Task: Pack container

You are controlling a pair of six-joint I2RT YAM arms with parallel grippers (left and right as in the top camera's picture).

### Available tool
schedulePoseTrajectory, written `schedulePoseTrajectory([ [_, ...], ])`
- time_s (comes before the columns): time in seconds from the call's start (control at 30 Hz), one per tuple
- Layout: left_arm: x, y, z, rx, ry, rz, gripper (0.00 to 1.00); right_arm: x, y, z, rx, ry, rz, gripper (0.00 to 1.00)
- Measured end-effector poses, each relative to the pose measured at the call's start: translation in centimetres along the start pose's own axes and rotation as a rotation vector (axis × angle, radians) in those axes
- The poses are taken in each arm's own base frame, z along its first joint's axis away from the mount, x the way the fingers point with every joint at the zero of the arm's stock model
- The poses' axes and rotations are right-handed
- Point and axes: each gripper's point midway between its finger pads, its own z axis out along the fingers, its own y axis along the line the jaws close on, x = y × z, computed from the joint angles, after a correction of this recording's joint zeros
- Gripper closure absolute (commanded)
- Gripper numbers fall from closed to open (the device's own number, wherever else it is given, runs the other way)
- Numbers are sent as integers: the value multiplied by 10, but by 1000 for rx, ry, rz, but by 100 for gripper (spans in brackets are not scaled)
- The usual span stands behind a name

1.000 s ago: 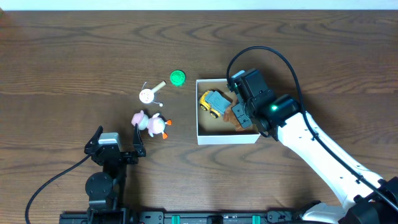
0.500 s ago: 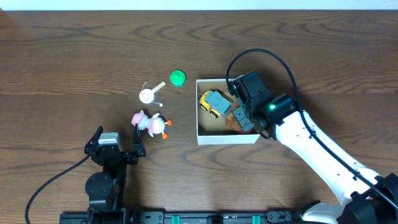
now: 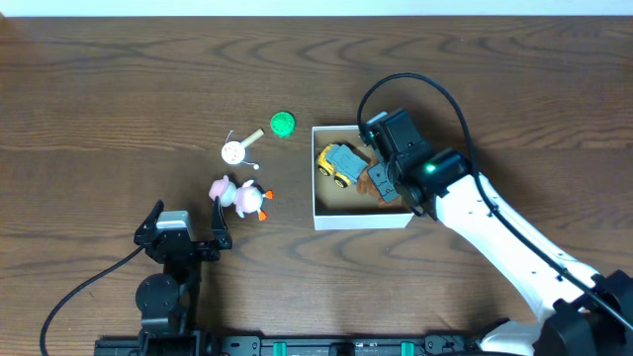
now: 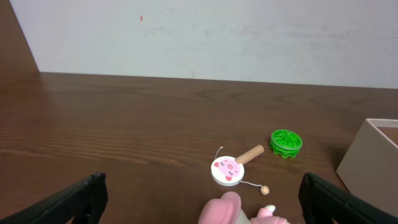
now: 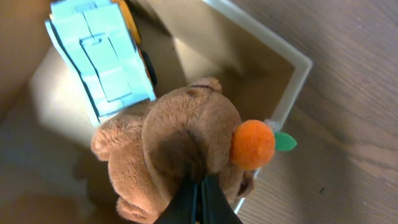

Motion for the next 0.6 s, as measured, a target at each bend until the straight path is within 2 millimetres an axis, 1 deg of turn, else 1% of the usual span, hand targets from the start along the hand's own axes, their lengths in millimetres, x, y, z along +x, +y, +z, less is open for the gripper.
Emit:
schedulePoseTrajectory([
  [0.13, 0, 0, 0, 0, 0, 0, 2, 9, 2, 4, -4, 40, -22, 99],
  [0.4, 0, 0, 0, 0, 0, 0, 2, 10, 2, 5, -6, 47, -30, 99],
  [0.5, 0, 0, 0, 0, 0, 0, 2, 10, 3, 11, -7, 52, -31, 99],
  [0.6, 0, 0, 0, 0, 0, 0, 2, 6, 4, 21, 1, 50, -31, 99],
])
